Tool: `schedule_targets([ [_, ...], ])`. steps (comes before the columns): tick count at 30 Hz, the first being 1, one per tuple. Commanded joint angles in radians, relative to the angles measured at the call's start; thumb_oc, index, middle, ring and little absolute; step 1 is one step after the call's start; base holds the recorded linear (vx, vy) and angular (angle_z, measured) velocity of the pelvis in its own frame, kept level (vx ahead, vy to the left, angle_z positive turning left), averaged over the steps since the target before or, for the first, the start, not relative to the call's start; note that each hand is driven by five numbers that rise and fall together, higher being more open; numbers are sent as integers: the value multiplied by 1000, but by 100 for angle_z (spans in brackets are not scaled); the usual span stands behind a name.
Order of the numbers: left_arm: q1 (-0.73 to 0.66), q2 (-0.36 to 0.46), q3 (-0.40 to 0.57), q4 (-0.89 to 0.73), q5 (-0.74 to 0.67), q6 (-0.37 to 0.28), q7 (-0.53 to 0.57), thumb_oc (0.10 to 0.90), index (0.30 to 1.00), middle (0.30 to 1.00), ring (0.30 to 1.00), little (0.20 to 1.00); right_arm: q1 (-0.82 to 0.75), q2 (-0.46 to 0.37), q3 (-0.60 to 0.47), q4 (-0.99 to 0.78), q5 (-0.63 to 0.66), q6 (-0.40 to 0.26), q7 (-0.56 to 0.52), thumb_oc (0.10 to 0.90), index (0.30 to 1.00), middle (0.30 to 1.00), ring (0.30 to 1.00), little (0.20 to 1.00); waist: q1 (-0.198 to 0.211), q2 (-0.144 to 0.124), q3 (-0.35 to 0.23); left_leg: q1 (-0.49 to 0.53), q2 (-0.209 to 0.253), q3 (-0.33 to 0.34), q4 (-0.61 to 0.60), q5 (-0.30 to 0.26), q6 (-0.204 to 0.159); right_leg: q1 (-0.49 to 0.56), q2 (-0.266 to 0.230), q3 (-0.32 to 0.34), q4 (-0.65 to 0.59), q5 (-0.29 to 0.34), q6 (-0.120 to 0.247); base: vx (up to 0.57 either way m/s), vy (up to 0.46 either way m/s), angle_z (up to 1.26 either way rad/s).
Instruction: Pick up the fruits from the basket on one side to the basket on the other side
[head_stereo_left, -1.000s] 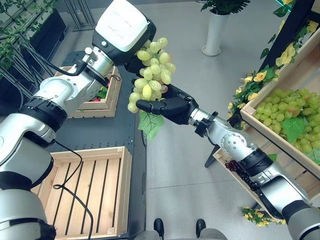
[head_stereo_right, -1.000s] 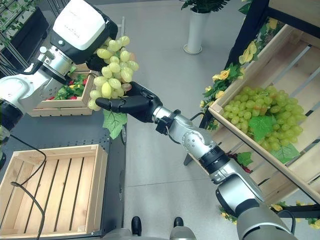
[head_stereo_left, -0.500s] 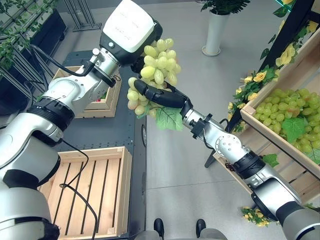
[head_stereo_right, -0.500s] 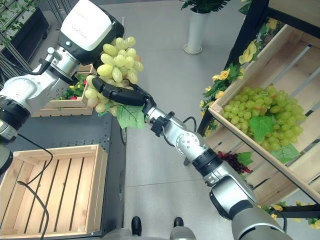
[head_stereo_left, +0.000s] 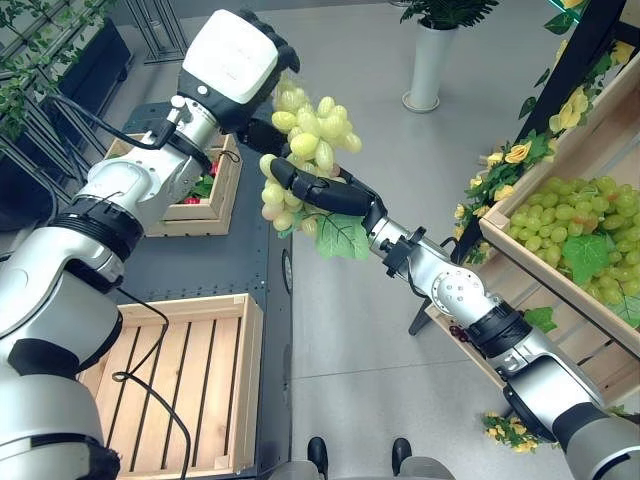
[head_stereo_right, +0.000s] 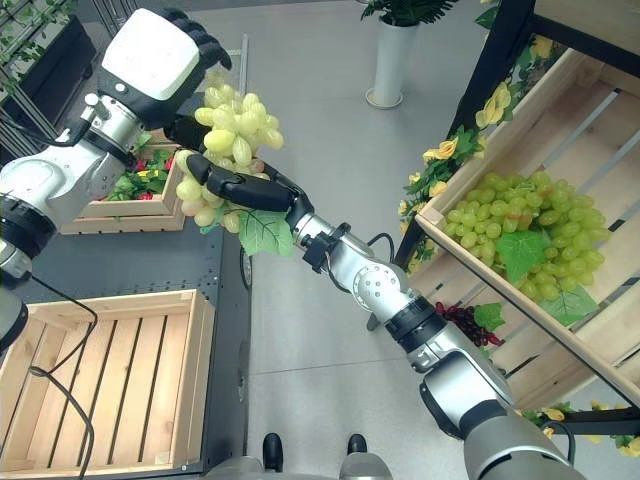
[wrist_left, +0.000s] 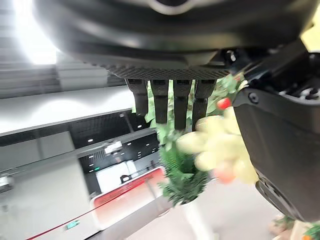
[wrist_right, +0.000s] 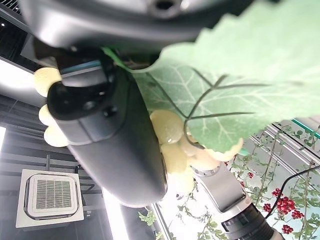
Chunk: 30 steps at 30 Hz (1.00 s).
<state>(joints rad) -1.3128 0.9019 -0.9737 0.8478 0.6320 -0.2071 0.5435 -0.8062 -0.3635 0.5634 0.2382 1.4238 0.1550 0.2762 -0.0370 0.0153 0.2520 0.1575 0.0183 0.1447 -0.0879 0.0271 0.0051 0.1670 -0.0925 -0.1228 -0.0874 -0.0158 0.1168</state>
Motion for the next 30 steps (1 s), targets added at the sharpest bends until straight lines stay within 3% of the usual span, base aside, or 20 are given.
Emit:
schedule_targets([
  [1, -3, 9, 56, 193, -96, 109, 35, 800, 900, 900, 900, 900, 46, 72, -119, 26, 83, -94, 50, 400, 300, 300, 300, 300, 12, 14, -241, -17, -44, -43, 1, -69, -9, -39, 62, 6, 0, 24, -54, 0, 0, 0],
  [10, 48, 65, 113, 234, -116, 107, 38, 800, 900, 900, 900, 900, 80, 38, -135, 17, 10, -78, 13, 400, 300, 300, 300, 300, 10, 13, -236, -17, -40, -35, 2, -68, -11, -41, 62, 10, 0, 26, -54, 0, 0, 0],
  [12, 70, 76, 121, 231, -111, 100, 21, 800, 900, 900, 900, 900, 81, 20, -132, 24, -108, -74, -36, 400, 300, 300, 300, 300, 10, 12, -234, -16, -40, -34, 1, -68, -12, -42, 62, 13, 0, 27, -54, 0, 0, 0],
  [13, 70, 76, 122, 231, -111, 100, 21, 800, 900, 900, 900, 900, 81, 20, -132, 24, -109, -74, -36, 400, 300, 300, 300, 300, 10, 12, -234, -16, -40, -34, 1, -68, -12, -42, 62, 13, 0, 27, -54, 0, 0, 0],
  [14, 85, 83, 133, 220, -142, 94, 12, 800, 900, 900, 900, 900, 82, 0, -124, 33, -207, -94, -65, 400, 300, 300, 300, 300, 9, 9, -232, -17, -40, -33, 1, -68, -12, -44, 62, 14, 0, 28, -53, 0, 0, 0],
  [16, 135, 90, 187, 188, -244, 72, 1, 800, 900, 900, 900, 900, 94, -33, -115, 36, -315, -119, -89, 400, 300, 300, 300, 300, 5, 7, -228, -17, -40, -32, 1, -67, -12, -47, 63, 20, 0, 30, -54, 0, 13, -2],
  [17, 201, 85, 271, 149, -365, 25, 7, 800, 900, 900, 900, 900, 112, -59, -120, 32, -387, -118, -101, 400, 300, 300, 300, 300, 3, 2, -225, -16, -40, -34, 1, -68, -10, -48, 65, 25, 0, 30, -56, 3, 20, -3],
  [18, 203, 85, 273, 148, -365, 25, 7, 800, 900, 900, 900, 900, 113, -60, -118, 31, -387, -118, -101, 400, 300, 300, 300, 300, 3, 4, -226, -16, -39, -33, 1, -68, -10, -48, 65, 26, 0, 30, -56, 10, 29, -7],
  [20, 412, 13, 503, 19, -528, -70, -11, 800, 900, 900, 900, 900, 200, -96, -168, 18, -515, -128, -82, 400, 300, 300, 300, 300, 2, -9, -216, -13, -40, -40, 1, -71, -6, -46, 69, 37, 0, 28, -60, 12, 24, -4],
  [21, 417, 13, 507, 16, -527, -70, -11, 800, 900, 900, 900, 900, 200, -97, -166, 17, -515, -128, -82, 400, 300, 300, 300, 300, 1, -7, -217, -13, -40, -40, 1, -71, -6, -46, 69, 37, 0, 28, -60, 0, 0, 0],
  [24, 657, -118, 669, -165, -587, -148, -74, 800, 900, 900, 900, 900, 316, -122, -226, -32, -663, -142, -44, 400, 300, 300, 300, 300, -5, -23, -205, -10, -41, -49, 1, -76, 0, -46, 76, 56, 0, 30, -65, 10, 23, -1],
  [27, 792, -213, 734, -251, -676, -179, -150, 800, 900, 900, 900, 900, 386, -160, -270, -79, -775, -169, -20, 400, 300, 300, 300, 300, -13, -32, -196, -4, -41, -47, 1, -80, 4, -44, 81, 71, 0, 31, -66, 13, 46, -7],
  [30, 875, -285, 750, -256, -636, -198, -155, 800, 900, 900, 900, 900, 434, -205, -315, -138, -870, -192, 0, 400, 300, 300, 300, 300, -28, -42, -190, 2, -40, -35, 1, -85, 6, -44, 85, 86, 0, 33, -63, 2, 47, -18],
])
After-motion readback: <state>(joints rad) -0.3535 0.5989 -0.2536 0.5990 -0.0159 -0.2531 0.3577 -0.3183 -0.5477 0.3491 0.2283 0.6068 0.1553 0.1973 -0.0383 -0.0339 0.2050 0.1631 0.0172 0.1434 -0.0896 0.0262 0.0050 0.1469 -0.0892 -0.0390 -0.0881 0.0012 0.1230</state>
